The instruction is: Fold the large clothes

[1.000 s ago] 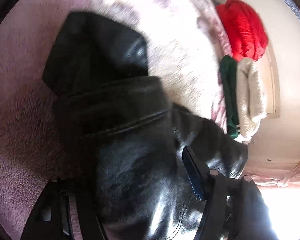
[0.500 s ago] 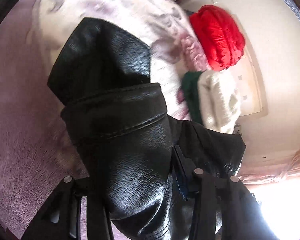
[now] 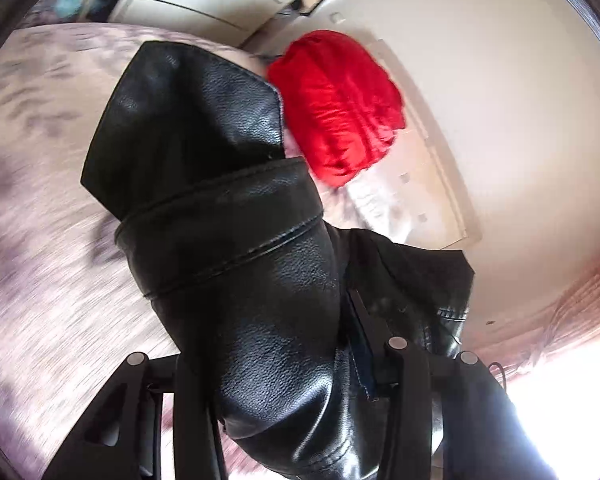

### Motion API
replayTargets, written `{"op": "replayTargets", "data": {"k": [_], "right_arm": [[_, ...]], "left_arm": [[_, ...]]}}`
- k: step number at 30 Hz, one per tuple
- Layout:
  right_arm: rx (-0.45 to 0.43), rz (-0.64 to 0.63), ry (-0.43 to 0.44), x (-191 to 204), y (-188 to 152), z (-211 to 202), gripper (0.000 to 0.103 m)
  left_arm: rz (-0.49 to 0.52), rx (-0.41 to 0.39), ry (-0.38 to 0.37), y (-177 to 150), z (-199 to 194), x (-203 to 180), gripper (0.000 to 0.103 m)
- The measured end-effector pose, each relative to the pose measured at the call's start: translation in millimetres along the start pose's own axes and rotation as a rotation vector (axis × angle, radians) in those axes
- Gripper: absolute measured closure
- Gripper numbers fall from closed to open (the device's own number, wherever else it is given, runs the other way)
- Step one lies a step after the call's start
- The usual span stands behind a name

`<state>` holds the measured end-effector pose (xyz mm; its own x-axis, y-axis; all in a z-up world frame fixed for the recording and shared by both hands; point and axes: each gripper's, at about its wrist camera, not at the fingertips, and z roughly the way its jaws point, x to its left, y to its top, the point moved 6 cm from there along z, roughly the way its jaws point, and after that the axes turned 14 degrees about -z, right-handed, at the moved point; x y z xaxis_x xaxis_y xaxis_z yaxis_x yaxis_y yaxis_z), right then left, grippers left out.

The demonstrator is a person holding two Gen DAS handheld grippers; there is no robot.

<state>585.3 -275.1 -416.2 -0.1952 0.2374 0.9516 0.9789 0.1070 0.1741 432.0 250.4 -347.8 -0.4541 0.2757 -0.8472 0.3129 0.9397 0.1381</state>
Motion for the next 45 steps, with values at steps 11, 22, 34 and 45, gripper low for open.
{"op": "replayTargets", "data": {"k": [11,22,34,45], "right_arm": [[0.042,0.149,-0.066,-158,170,2,0.047],[0.061,0.062,-0.327,-171,138,-28,0.015],[-0.065,-0.280,-1.387,-37,17,-52,0.001],[-0.259,-0.204,-1.604,140,-102,-60,0.001]], "left_arm": [[0.107,0.200,0.073,35,209,18,0.065],[0.300,0.286,0.197,43,215,6,0.038],[0.804,0.113,0.455,-9,123,-36,0.002],[0.945,0.083,0.465,-24,11,-94,0.002]]}}
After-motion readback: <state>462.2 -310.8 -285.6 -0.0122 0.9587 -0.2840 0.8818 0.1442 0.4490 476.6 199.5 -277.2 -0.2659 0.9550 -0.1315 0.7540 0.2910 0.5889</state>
